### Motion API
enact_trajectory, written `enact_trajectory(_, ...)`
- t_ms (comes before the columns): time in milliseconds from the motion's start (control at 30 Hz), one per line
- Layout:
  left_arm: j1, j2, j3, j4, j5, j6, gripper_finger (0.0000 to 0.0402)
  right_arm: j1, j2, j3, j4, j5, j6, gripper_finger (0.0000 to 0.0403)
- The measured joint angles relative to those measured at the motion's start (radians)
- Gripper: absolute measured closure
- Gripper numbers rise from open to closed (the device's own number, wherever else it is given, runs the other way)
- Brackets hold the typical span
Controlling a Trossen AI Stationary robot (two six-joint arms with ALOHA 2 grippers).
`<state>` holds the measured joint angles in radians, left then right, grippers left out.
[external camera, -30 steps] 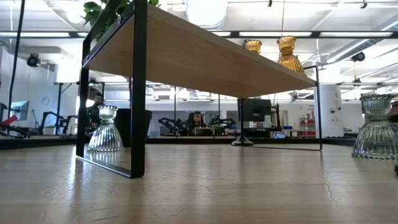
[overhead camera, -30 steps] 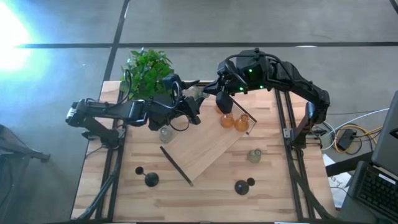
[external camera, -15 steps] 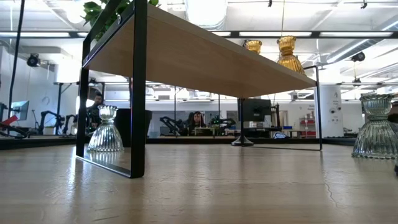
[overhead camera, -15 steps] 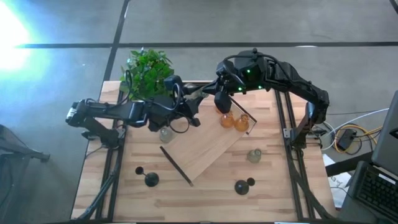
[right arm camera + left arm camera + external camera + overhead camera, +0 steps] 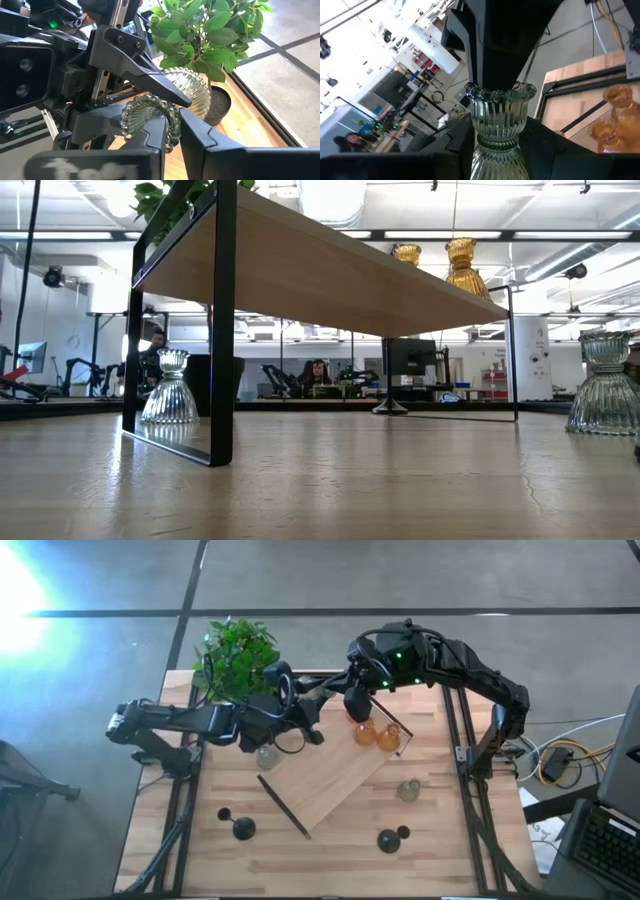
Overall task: Pick & Place candle stick holders
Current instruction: Put the top transparent glass candle holder on the shelf
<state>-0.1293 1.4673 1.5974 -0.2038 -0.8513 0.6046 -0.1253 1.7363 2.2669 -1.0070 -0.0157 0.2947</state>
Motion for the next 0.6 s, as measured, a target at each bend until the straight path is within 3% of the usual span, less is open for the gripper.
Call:
enact_trajectory(367,-0.004,-0.023,0.001,-0.030,0.019,-0.174,0.0276,-0.002,-0.004,0.045,-0.012,0.024,-0.040,0.0276)
enact_trajectory(600,-0.017,-0.055,-0.013,-0.070,0.043,-0.289,0.0278,-0.006,-0.063,0.078,-0.121,0.205,-0.076,0.0243)
